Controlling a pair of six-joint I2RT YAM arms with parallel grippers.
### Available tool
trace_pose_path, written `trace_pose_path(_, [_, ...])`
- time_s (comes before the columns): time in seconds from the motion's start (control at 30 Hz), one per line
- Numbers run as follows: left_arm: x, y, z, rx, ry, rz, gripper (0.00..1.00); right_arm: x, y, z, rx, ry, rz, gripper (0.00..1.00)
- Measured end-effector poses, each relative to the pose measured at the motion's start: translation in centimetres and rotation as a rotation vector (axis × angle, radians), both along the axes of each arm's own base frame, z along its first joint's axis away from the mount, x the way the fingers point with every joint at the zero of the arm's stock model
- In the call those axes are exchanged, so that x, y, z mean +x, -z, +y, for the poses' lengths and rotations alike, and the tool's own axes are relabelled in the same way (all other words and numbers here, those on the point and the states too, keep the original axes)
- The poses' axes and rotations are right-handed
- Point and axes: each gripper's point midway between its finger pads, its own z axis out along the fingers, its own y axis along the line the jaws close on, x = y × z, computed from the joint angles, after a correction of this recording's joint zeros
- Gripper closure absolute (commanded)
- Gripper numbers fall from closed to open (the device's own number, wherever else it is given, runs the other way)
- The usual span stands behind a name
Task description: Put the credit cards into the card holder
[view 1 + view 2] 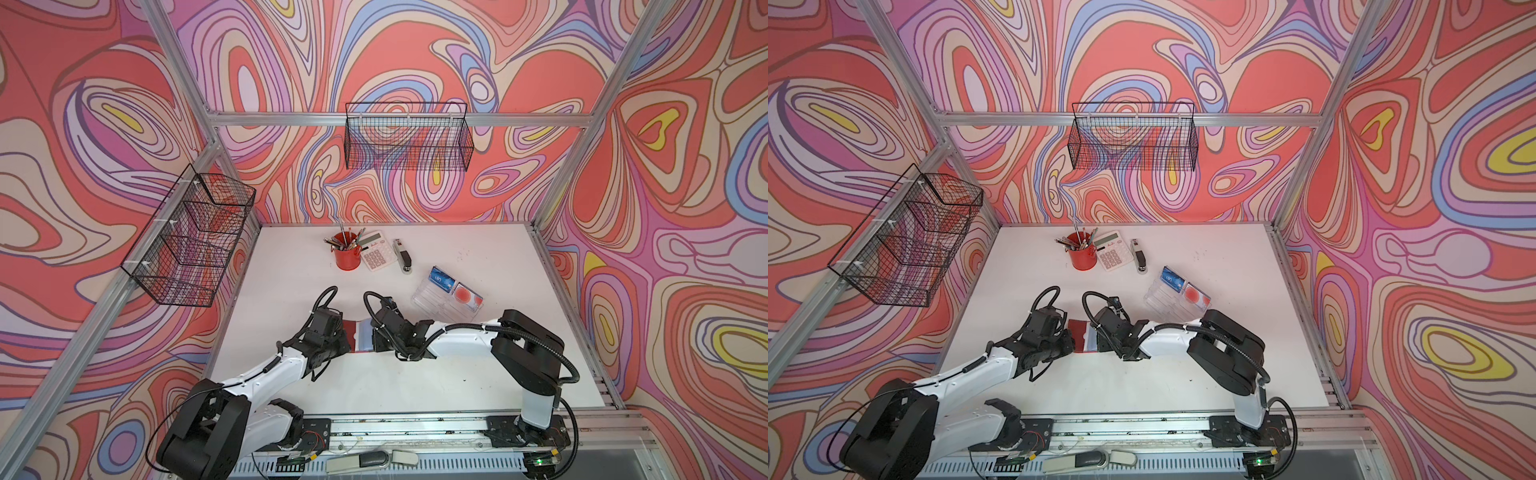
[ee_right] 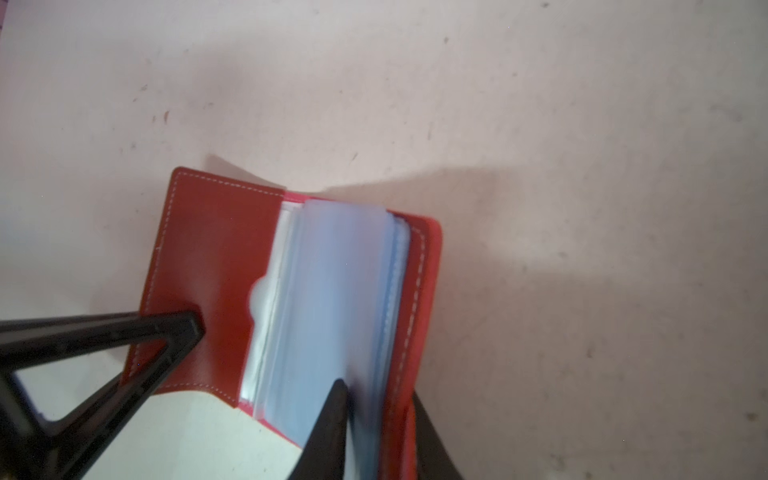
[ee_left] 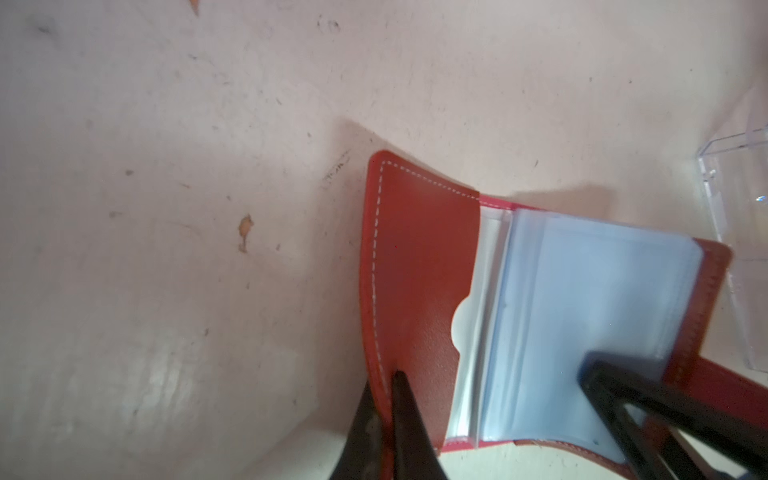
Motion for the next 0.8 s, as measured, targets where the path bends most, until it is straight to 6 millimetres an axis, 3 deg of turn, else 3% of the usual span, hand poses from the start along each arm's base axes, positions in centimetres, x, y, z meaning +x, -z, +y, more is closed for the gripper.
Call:
trace_pose_path(0.23, [-0.1,0.0,0.0,-0.01,-0.015,0.014,0.84,1.7,0.0,-1.9,-0.066,0.044,-0.035,0.58])
trace_pose_path(0.63, [-0.8,-1.4,-2.1,-0.156,-0.021,0.034,0.88,3.6,-2.1,-2.4,-0.147,0.055,-0.152,0.56])
trace_pose_path(0.8, [-1.2,-1.5,-2.8,-0.167,-0.002,0.04,0.88,4.1,-4.2,-3.3,-0.163,0.076,-0.208,0.56])
